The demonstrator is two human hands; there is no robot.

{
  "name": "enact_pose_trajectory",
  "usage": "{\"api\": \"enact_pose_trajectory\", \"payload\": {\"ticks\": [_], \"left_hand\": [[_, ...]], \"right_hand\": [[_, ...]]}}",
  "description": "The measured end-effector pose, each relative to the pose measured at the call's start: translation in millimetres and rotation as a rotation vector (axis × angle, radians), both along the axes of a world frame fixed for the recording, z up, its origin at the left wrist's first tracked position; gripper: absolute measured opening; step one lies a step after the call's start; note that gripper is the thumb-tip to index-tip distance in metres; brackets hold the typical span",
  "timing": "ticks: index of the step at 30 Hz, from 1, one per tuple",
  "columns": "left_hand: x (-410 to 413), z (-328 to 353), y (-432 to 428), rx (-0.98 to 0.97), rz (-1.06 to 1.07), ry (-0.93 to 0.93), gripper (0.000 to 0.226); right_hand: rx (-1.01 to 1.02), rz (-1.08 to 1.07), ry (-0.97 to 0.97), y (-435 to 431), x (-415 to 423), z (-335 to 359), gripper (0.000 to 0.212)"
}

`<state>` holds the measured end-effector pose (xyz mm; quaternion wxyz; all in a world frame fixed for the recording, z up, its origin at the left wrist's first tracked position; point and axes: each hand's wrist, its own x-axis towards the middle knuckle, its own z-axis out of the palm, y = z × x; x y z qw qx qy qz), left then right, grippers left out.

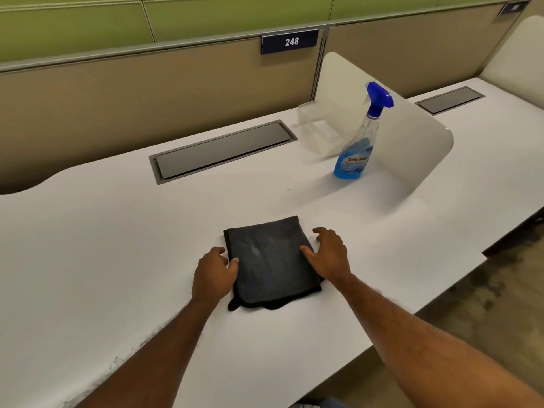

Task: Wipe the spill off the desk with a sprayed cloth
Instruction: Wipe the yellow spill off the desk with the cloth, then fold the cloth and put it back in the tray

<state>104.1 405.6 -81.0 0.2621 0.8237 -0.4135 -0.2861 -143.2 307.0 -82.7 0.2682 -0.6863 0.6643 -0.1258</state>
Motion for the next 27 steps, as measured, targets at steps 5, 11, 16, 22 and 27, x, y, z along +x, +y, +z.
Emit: {"api": "enact_pose_trajectory", "payload": {"ticks": [5, 11, 16, 22, 27], "left_hand": [[-11, 1, -14, 0.125, 0.082, 0.151, 0.056], [-18, -2, -22, 0.162, 0.132, 0.248, 0.046], [-8, 4, -15, 0.065, 0.050, 0.284, 0.031], [-2, 30, -5, -0.302, 0.055, 0.429, 0.042], [3, 51, -4, -0.501, -0.077, 0.377, 0.044]], "right_hand": [[0.193, -0.069, -0.073, -6, 6, 6, 0.076], [0.344, -0.093, -0.084, -11, 11, 12, 0.051], [0.336, -0.066, -0.250, -7, 5, 22, 0.024], [0.182, -0.194, -0.658, 0, -11, 40, 0.047], [0.068, -0.032, -0.757, 3, -17, 61, 0.036]]}}
